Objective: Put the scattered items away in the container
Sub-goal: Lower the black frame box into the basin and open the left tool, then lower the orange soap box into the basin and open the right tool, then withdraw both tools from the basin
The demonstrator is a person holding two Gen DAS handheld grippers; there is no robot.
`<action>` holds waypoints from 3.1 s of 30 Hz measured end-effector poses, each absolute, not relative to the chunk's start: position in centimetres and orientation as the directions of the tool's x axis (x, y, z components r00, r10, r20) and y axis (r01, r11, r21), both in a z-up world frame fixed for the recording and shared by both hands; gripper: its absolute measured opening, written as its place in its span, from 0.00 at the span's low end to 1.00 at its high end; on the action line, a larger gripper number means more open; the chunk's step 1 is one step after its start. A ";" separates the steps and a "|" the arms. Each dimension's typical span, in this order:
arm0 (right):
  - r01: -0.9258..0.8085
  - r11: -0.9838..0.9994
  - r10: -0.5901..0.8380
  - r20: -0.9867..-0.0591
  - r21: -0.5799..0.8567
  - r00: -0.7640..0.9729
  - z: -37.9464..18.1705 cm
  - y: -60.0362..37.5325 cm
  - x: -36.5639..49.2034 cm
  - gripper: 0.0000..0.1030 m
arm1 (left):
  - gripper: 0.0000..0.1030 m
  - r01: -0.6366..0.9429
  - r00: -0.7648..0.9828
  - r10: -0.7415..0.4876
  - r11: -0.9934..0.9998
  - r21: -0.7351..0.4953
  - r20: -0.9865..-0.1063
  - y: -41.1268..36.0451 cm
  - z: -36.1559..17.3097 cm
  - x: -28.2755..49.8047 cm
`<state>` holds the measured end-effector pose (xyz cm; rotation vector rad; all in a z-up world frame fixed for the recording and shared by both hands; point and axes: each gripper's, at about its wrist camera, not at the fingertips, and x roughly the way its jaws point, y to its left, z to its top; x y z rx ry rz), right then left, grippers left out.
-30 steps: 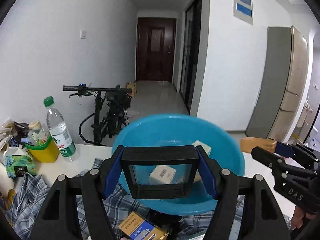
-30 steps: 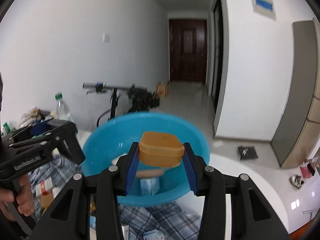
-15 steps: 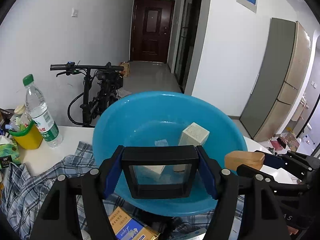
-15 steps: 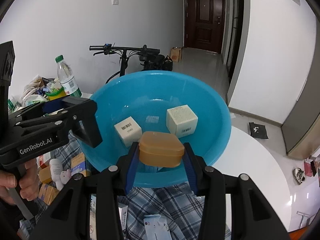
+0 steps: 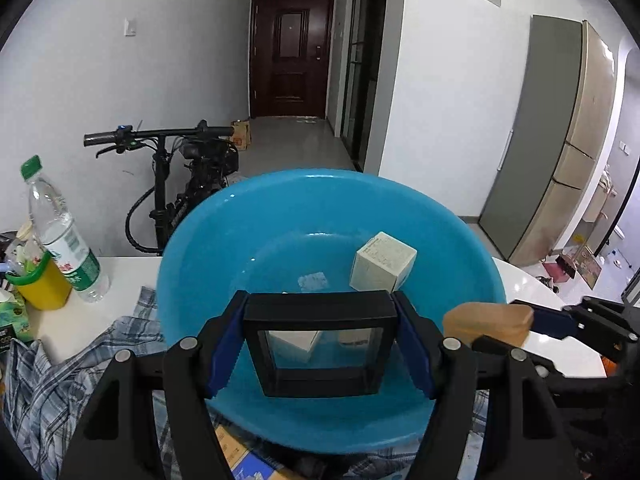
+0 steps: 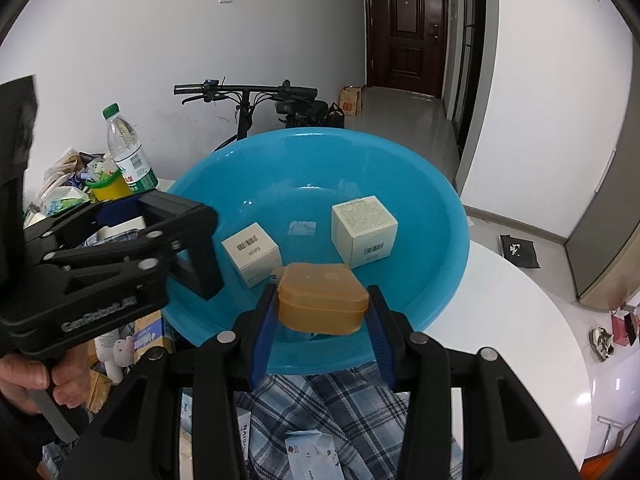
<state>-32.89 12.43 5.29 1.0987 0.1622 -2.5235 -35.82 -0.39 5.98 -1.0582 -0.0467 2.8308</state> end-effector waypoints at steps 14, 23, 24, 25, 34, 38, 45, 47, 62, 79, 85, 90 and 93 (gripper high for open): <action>0.375 -0.925 -0.296 -0.727 0.058 -0.619 4.9 13.1 -33.6 0.41 | 0.70 -0.078 -0.651 0.086 -0.996 -0.046 -0.754 -0.1 1.7 -39.7; 0.372 -0.926 -0.292 -0.729 0.055 -0.619 4.8 13.2 -33.8 0.41 | 0.84 -0.068 -0.657 0.085 -0.996 -0.053 -0.749 -0.1 1.4 -39.6; 0.372 -0.927 -0.291 -0.730 0.055 -0.619 4.7 13.2 -33.9 0.41 | 0.84 -0.064 -0.657 0.082 -0.997 -0.053 -0.749 -0.2 1.6 -39.6; 0.370 -0.927 -0.290 -0.730 0.055 -0.618 4.6 13.2 -33.9 0.41 | 0.84 -0.058 -0.656 0.075 -0.997 -0.049 -0.751 -0.4 1.7 -39.5; 0.388 -0.920 -0.307 -0.733 0.064 -0.607 3.7 11.4 -35.3 0.41 | 0.84 -0.010 -0.689 0.001 -1.000 0.007 -0.725 -2.7 3.2 -38.3; 0.401 -0.913 -0.320 -0.738 0.073 -0.594 3.2 10.1 -35.7 0.41 | 0.84 -0.004 -0.688 0.011 -1.000 -0.012 -0.726 -3.8 3.5 -37.8; 0.413 -0.908 -0.317 -0.749 0.063 -0.582 2.2 8.6 -36.0 0.41 | 0.84 -0.012 -0.690 0.047 -0.998 -0.054 -0.722 -4.3 3.7 -37.3; 0.413 -0.908 -0.317 -0.753 0.066 -0.576 2.1 8.5 -36.1 0.41 | 0.84 -0.012 -0.690 0.050 -0.998 -0.058 -0.722 -4.3 3.8 -37.3; 0.386 -0.922 -0.276 -0.732 0.019 -0.623 2.3 9.7 -35.1 0.70 | 0.84 -0.005 -0.731 0.026 -0.999 -0.034 -0.682 -3.9 4.2 -36.1; 0.368 -0.929 -0.324 -0.555 0.034 -0.766 6.0 12.8 -30.0 0.92 | 1.00 -0.045 -0.900 0.037 -0.999 0.009 -0.435 -3.6 11.4 -28.0; 0.348 -0.937 -0.312 -0.534 0.035 -0.786 7.4 13.7 -27.5 0.99 | 1.00 -0.072 -0.900 0.077 -0.997 -0.029 -0.429 -3.2 12.9 -24.8; 0.333 -0.943 -0.299 -0.518 0.029 -0.802 8.3 14.7 -25.6 0.99 | 1.00 -0.081 -0.906 0.091 -0.996 -0.044 -0.414 -3.0 14.1 -22.3; 0.328 -0.944 -0.300 -0.504 0.036 -0.810 8.8 15.3 -24.3 0.99 | 1.00 -0.086 -0.915 0.085 -0.996 -0.015 -0.394 -2.9 14.6 -20.6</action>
